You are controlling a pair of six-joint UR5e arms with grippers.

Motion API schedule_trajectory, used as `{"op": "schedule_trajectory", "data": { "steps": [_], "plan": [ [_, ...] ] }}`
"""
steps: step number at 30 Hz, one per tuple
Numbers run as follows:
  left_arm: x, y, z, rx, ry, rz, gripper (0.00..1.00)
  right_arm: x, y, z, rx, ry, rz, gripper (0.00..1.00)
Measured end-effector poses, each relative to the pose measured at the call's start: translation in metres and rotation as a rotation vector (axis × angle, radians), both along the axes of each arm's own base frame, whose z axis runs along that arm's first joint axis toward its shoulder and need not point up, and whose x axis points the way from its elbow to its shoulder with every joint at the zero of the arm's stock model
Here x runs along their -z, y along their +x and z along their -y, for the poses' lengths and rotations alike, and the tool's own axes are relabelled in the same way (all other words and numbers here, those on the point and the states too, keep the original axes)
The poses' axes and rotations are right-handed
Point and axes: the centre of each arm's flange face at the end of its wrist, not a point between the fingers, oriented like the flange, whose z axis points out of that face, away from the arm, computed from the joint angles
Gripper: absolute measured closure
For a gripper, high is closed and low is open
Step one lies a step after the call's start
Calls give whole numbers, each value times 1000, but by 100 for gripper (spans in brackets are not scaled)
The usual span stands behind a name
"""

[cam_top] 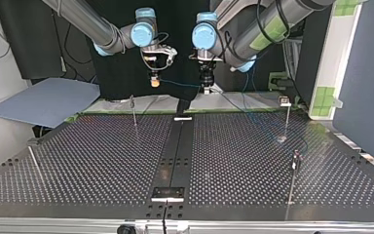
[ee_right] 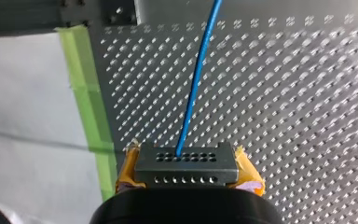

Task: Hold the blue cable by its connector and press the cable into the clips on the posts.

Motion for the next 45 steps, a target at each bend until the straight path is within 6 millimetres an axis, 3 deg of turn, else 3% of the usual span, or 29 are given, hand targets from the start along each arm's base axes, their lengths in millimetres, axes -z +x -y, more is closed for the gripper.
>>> {"op": "schedule_trajectory", "data": {
  "steps": [9,23,31,39,45],
  "plan": [
    [34,-7,17,46,2,7,100,22,-25,-16,24,13,-2,100],
    [74,-25,75,120,-61,68,100,99,-90,-49,94,120,-54,100],
    [104,-30,83,138,-65,76,100,128,-128,-66,129,171,-80,100],
    [131,-25,97,151,-40,52,100,127,-144,-45,136,138,-24,100],
    [152,-23,103,158,-26,34,100,112,-150,-19,134,73,25,100]
  ]
}}
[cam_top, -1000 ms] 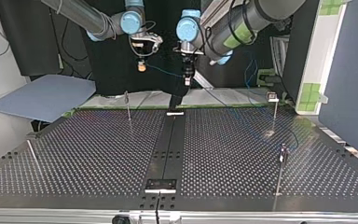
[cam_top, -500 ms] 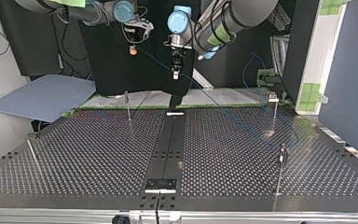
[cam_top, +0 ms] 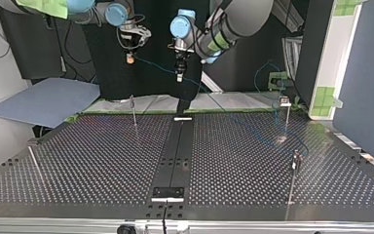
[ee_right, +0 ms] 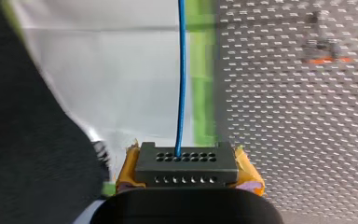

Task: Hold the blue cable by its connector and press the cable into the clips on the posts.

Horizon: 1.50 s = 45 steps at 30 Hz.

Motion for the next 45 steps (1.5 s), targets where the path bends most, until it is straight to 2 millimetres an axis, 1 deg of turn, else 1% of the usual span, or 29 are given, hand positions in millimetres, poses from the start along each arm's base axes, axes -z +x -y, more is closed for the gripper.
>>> {"op": "schedule_trajectory", "data": {
  "steps": [2,5,10,15,17,19,22,27,30,35,40,45],
  "plan": [
    [6,0,0,2,5,-6,100,-8,-2,11,1,-30,17,100],
    [8,2,4,4,6,-6,100,-22,-6,26,2,-76,43,100],
    [4,8,12,6,-7,6,100,-43,-13,50,3,-150,79,100],
    [-2,13,24,14,-33,21,100,-69,-21,74,12,-241,102,100],
    [-1,15,28,16,-38,21,100,-80,-21,82,13,-281,111,100],
    [2,15,31,18,-37,17,100,-83,-22,88,15,-304,116,100],
    [11,14,36,20,-32,1,100,-80,-23,95,20,-322,118,100],
    [29,10,43,18,-25,-31,100,-65,-27,103,32,-318,112,100],
    [34,9,48,9,-22,-40,100,-56,-28,107,34,-312,108,100],
    [26,14,63,-17,-50,-14,100,-41,-30,109,36,-292,94,100],
    [14,23,79,-26,-90,15,100,-34,-36,110,47,-281,91,100],
    [3,30,93,-36,-111,35,100,-25,-43,117,67,-258,96,100]
  ]
}}
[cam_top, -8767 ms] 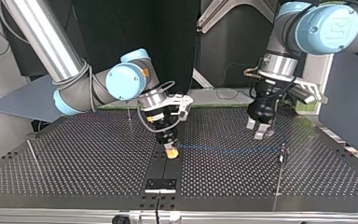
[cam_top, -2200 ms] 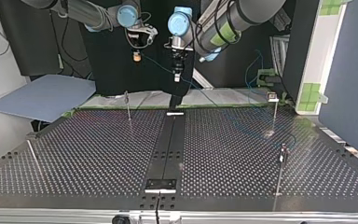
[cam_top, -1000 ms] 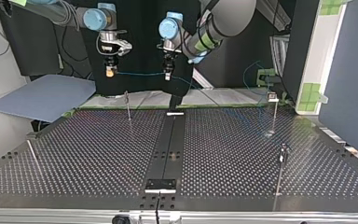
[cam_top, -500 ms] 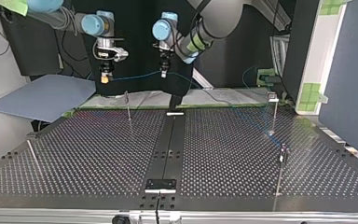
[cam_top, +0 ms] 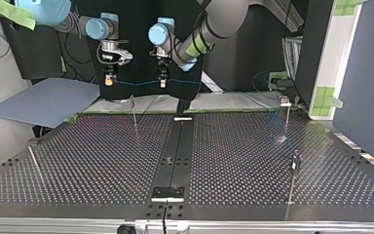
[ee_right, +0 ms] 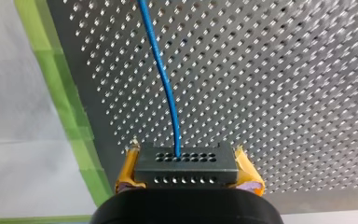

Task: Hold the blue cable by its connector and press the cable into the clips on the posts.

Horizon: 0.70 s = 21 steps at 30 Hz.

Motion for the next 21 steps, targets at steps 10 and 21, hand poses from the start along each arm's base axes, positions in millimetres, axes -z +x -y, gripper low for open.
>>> {"op": "schedule_trajectory", "data": {
  "steps": [10,21],
  "plan": [
    [11,10,13,-2,8,-4,100,2,-15,22,37,35,-3,100],
    [2,23,26,15,-18,18,100,0,-34,38,69,29,-19,100]
  ]
}}
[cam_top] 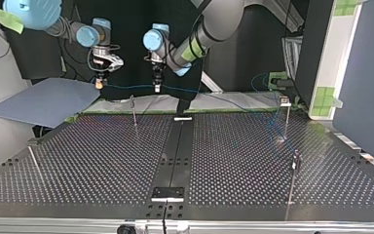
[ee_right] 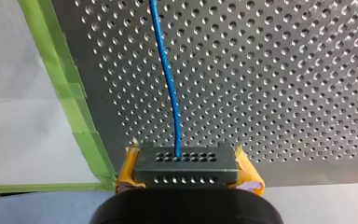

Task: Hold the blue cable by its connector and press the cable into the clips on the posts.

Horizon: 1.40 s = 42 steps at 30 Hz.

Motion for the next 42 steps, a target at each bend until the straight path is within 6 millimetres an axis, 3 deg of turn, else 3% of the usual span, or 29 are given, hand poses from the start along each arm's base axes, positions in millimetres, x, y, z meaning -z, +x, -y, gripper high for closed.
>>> {"op": "schedule_trajectory", "data": {
  "steps": [4,16,27,37,42],
  "plan": [
    [2,0,2,7,-2,-1,100,-1,0,4,-19,-5,-6,100],
    [40,2,16,35,-9,-42,100,-3,-5,16,-44,-14,24,100],
    [23,17,34,37,-41,-20,100,-6,-27,33,-8,-15,47,100],
    [19,20,37,37,-52,-14,100,-7,-28,42,-47,-20,54,100],
    [17,21,39,38,-51,-15,100,6,-31,47,-48,-2,76,100]
  ]
}}
